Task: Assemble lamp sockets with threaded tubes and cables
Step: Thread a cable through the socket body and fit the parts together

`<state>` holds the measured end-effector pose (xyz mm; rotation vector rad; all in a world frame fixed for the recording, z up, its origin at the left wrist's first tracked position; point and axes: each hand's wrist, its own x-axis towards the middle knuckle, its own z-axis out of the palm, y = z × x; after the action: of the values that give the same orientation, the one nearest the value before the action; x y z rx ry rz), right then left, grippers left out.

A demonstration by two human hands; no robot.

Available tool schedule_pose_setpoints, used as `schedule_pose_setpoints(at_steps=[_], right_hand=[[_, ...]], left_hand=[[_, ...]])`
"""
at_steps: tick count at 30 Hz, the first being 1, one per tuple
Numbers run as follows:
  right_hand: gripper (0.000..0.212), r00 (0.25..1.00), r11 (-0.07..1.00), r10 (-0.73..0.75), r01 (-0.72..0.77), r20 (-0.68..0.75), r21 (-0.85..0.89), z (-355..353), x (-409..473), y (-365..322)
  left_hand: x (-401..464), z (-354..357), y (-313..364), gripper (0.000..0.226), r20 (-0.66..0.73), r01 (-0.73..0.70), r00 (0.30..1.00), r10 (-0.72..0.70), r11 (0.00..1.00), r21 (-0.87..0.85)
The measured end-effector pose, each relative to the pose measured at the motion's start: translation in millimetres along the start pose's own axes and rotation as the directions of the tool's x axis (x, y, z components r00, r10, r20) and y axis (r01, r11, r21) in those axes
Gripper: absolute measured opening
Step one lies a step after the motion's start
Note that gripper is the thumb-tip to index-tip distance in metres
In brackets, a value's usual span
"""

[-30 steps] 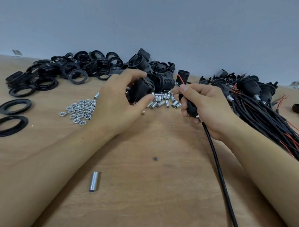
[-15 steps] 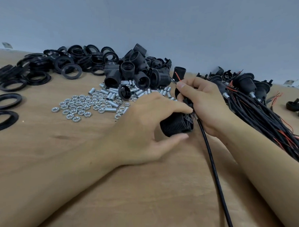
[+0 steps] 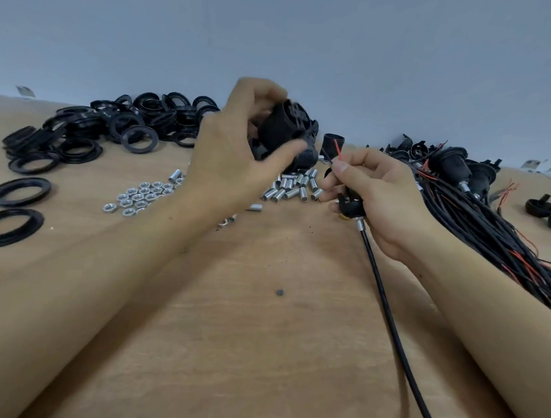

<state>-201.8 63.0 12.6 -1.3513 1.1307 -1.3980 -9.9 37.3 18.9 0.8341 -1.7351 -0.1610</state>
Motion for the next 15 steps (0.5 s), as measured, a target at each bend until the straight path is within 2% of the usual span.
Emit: schedule_pose_setpoints(at_steps=[4, 8, 11, 15], right_hand=[[0.005, 0.995, 0.995, -0.094, 0.095, 0.029, -0.027, 0, 0, -1], [0.005, 0.983, 0.978, -0.180, 0.184, 0.044, -0.102, 0, -3, -4], [0.007, 0.974, 0.954, -0.214, 0.225, 0.078, -0.197, -1, -6, -4], [0.011, 0.950, 0.913, -0.308, 0.310, 0.049, -0.267, 2, -10, -5]], left_hand=[[-34, 4, 3, 0.050, 0.148, 0.114, 0.985, -0.088, 0.978, -0.177], [-30, 6, -2, 0.047, 0.197, 0.191, 0.970, -0.145, 0.952, -0.238], [-28, 8, -2, 0.046, 0.201, 0.172, 0.972, -0.122, 0.952, -0.253], [-30, 7, -1, 0.043, 0.190, 0.109, 0.979, -0.067, 0.969, -0.222]])
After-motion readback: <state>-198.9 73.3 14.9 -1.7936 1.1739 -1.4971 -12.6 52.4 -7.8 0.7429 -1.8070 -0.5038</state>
